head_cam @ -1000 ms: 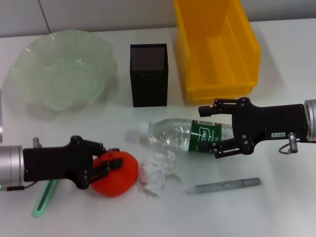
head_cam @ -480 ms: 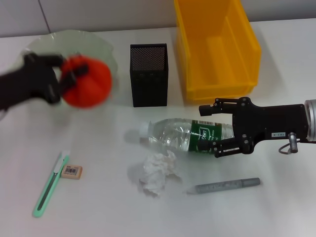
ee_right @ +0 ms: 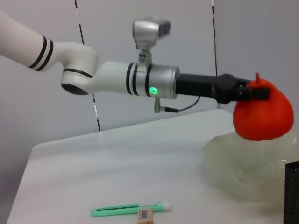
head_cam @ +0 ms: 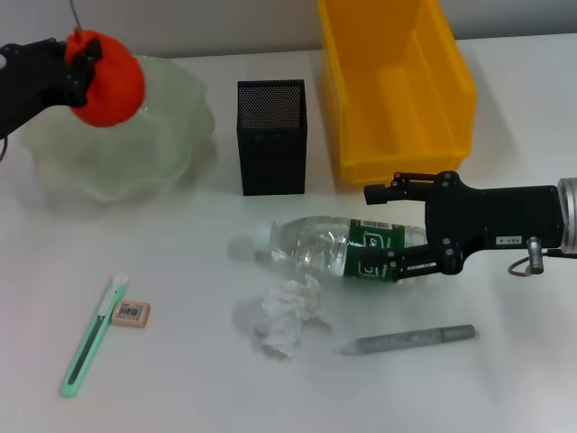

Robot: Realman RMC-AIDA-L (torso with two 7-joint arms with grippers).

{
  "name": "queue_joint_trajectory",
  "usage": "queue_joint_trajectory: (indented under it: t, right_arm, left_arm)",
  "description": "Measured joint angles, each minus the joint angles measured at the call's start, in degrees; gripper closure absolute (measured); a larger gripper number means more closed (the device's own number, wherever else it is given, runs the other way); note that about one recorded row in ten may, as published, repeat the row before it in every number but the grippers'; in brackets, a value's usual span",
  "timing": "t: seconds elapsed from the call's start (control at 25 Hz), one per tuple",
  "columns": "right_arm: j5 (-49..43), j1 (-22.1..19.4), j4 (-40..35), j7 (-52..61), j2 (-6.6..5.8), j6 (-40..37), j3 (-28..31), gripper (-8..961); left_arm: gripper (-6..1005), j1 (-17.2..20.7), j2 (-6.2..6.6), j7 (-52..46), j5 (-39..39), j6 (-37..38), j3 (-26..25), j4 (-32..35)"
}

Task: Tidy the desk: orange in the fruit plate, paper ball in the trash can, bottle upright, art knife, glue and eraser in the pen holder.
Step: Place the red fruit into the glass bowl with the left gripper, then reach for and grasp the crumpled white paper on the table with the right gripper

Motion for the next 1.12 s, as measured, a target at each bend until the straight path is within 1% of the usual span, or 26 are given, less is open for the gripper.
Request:
queue_joint_trajectory:
  t: [0.04,0.12,0.2,0.32,0.48,0.56,0.6,0.64,0.68,0.76,0.84,0.96,1.0,1.04,1.12]
  right_arm:
    - [0.0,0.0,0.0,0.0,0.0,0.0,0.0,114]
    - [0.1,0.0,0.0,0.2,-0.08,0.0,0.0,114]
    - [0.1,0.1,-0.1,0.3,-0.11,0.0,0.1,114]
    - [0.2,0.1,-0.1,0.5,-0.23,0.0,0.8,114]
    - [0.2,0.2,-0.2,0.8,-0.41,0.0,2.0,114]
    - [0.2,0.1,-0.7,2.2,-0.49,0.0,2.4,114]
    - [0.2,0.2,-2.2,6.1,-0.68,0.0,2.9,114]
    - [0.2,0.2,-2.2,6.1,-0.68,0.0,2.9,115]
    - [0.2,0.4,-3.5,8.9,-0.87,0.0,3.0,115]
    - [0.2,0.6,-7.6,15.8,-1.21,-0.3,2.6,115]
    - [0.0,0.9,-13.3,22.6,-1.61,-0.9,1.2,115]
    - [-1.8,2.3,-23.1,34.0,-2.52,-2.7,-3.6,115]
    - [-2.8,3.2,-26.3,37.8,-2.8,-3.5,-5.2,115]
    - [-4.2,4.5,-28.6,41.6,-3.02,-4.5,-6.4,115]
    - [-8.0,7.9,-32.9,49.3,-3.52,-6.9,-8.8,115]
  left_arm:
    - [881,-0.3,-0.01,0.9,-0.7,-1.3,0.0,-0.9]
    - [856,-0.6,-0.01,2.5,-1.9,-3.1,0.0,-2.3]
    - [831,-0.7,-0.01,3.1,-2.3,-3.5,0.0,-2.8]
    - [793,-0.6,-0.01,3.1,-3.1,-3.4,0.0,-3.0]
    - [743,0.7,-0.01,3.1,-4.2,-0.9,-0.1,-3.0]
    - [538,1.5,0.02,3.1,-4.2,0.7,-0.1,-2.9]
    - [489,1.9,0.07,3.1,-4.2,1.6,-0.1,-2.9]
    - [440,2.5,0.13,3.1,-4.1,2.9,0.1,-2.8]
    - [390,3.1,0.15,3.1,-4.0,4.2,0.3,-2.8]
    - [292,5.0,0.32,3.1,-4.0,8.6,2.4,-2.5]
    - [249,7.0,0.49,3.0,-3.9,12.0,5.5,-1.8]
    - [183,10.5,0.55,2.5,-4.0,16.0,11.8,0.5]
    - [162,10.5,0.55,2.5,-4.0,16.0,11.8,0.5]
    - [140,12.4,0.5,2.0,-4.1,18.2,13.4,1.4]
    - [140,13.4,0.48,1.8,-4.2,19.8,13.4,1.7]
